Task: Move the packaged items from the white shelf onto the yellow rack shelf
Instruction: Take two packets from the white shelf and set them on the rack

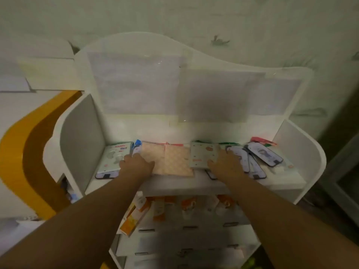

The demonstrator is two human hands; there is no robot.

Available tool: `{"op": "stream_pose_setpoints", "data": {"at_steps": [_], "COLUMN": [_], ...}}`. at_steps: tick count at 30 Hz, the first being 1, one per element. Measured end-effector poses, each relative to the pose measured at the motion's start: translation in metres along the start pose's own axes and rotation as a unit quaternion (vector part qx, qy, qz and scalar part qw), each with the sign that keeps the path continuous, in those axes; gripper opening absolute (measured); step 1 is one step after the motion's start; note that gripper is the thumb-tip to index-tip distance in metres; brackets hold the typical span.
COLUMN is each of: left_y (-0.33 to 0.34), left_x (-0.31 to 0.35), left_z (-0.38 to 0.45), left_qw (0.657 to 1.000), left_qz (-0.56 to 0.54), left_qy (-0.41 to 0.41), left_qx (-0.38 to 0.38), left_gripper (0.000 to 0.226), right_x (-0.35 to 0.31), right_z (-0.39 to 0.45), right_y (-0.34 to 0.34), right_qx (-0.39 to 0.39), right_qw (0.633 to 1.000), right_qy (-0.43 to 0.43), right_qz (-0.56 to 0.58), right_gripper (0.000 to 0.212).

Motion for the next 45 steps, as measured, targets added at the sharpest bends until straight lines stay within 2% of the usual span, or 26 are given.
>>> {"op": "stream_pose_setpoints", "data": {"at_steps": [4, 8, 13, 16, 21, 26, 31, 36, 38, 41, 45], "left_y": [0.006, 0.01, 0.009, 0.008, 0.005, -0.004, -0.016, -0.016, -0.013, -0.007, 0.0], "left_x": [-0.005, -0.005, -0.002, 0.001, -0.002, -0.008, -0.017, -0.02, -0.02, -0.018, -0.018], "left_z": [0.009, 0.017, 0.016, 0.013, 0.008, 0.004, 0.002, -0.003, -0.005, -0.013, -0.026], "left_qw": [0.997, 0.995, 0.988, 0.985, 0.963, 0.963, 0.956, 0.944, 0.934, 0.911, 0.885], "left_qz": [-0.057, -0.093, -0.149, -0.161, -0.265, -0.263, -0.284, -0.325, -0.354, -0.412, -0.465], "left_qy": [-0.04, -0.02, -0.012, -0.031, 0.011, 0.048, 0.057, 0.04, 0.026, 0.001, -0.025], "left_qx": [-0.021, -0.029, -0.046, -0.049, -0.036, 0.016, 0.04, 0.028, 0.026, 0.019, -0.003], "left_gripper": [0.081, 0.073, 0.051, 0.047, 0.039, 0.022, 0.02, 0.021, 0.025, 0.028, 0.026], "right_x": [0.0, -0.005, -0.005, -0.005, -0.004, -0.005, -0.006, -0.009, -0.009, -0.007, 0.002], "right_z": [0.0, 0.005, 0.012, 0.014, 0.022, 0.029, 0.03, 0.025, 0.022, 0.013, 0.0], "right_y": [0.004, 0.017, 0.021, 0.023, 0.017, 0.011, 0.012, 0.007, 0.006, 0.006, 0.002], "right_qx": [-0.052, -0.074, -0.083, -0.091, -0.127, -0.15, -0.177, -0.163, -0.158, -0.196, -0.202], "right_qw": [0.997, 0.993, 0.988, 0.987, 0.984, 0.971, 0.945, 0.936, 0.917, 0.854, 0.792], "right_qy": [0.045, 0.06, 0.112, 0.12, 0.11, 0.129, 0.136, 0.132, 0.151, 0.192, 0.183], "right_qz": [0.037, 0.067, 0.058, 0.061, 0.062, 0.135, 0.241, 0.284, 0.332, 0.441, 0.546], "right_gripper": [0.064, 0.077, 0.064, 0.06, 0.058, 0.072, 0.064, 0.06, 0.05, 0.033, 0.032]}}
Point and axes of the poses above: each hand's wrist, its own z-axis towards the middle knuckle, its own y-axis out of the palm, x = y × z, the point moved 2 cm from there along z, towards the middle knuckle, and after that the axes turned 12 degrees about -z, right-handed, at the moved point
